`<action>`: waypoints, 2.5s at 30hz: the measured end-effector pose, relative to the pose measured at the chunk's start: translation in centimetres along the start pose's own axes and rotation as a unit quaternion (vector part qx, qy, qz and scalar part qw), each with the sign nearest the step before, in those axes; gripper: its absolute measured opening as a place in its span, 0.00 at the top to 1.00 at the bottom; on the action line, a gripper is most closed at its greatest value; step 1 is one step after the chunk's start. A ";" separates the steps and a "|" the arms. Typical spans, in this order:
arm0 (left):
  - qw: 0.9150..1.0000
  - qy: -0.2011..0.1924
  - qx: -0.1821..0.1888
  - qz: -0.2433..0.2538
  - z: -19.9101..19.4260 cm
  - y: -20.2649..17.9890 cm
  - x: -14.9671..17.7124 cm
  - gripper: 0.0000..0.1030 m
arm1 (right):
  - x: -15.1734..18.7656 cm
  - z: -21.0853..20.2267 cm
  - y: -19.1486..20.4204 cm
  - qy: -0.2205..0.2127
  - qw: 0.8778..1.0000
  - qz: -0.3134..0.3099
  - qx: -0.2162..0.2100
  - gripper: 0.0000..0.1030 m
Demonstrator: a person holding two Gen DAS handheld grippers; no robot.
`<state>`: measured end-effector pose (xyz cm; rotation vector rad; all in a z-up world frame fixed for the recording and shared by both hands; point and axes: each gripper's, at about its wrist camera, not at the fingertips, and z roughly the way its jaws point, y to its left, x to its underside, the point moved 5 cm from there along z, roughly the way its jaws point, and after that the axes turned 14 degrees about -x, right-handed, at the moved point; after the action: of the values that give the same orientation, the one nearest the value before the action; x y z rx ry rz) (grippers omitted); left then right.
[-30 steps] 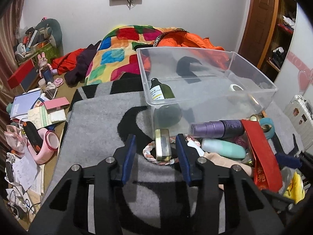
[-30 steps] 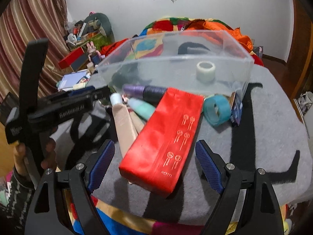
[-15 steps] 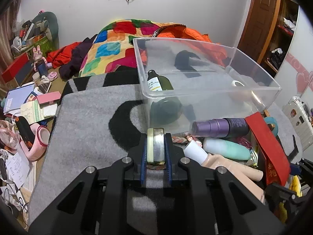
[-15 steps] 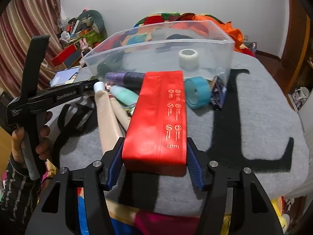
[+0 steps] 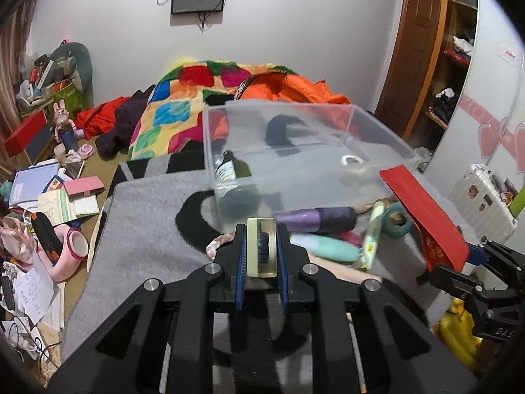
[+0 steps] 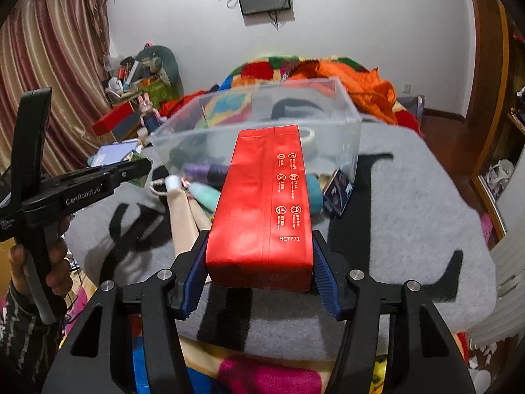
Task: Organize objects
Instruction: 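Grasp the small gold bottle with left tool while right tool grasps the red box, then place the gold bottle in the box with left tool while right tool drops red box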
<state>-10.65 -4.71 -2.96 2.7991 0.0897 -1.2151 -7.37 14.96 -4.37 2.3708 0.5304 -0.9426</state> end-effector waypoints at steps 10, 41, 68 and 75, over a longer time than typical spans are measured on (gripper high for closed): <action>0.999 -0.032 0.002 -0.004 -2.5 -1.3 -1.8 0.85 | -3.2 -1.7 -0.1 -0.044 0.999 -0.022 0.005 0.47; 0.999 -0.030 -0.010 -0.026 1.7 -2.7 -7.1 0.85 | -12.7 4.3 -3.3 -0.061 0.997 -0.033 -0.013 0.47; 0.999 0.037 -0.002 -0.022 10.3 -3.2 -7.4 0.85 | -13.3 12.0 -5.0 0.006 0.999 -0.051 0.008 0.47; 0.999 0.036 -0.002 -0.020 10.1 -3.3 -7.3 0.85 | -12.9 12.4 -4.7 0.018 0.998 -0.063 0.015 0.47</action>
<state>-23.20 -2.61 -4.67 2.8508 0.1553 -1.1199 -24.95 9.15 -4.30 2.4081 0.6917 -0.9701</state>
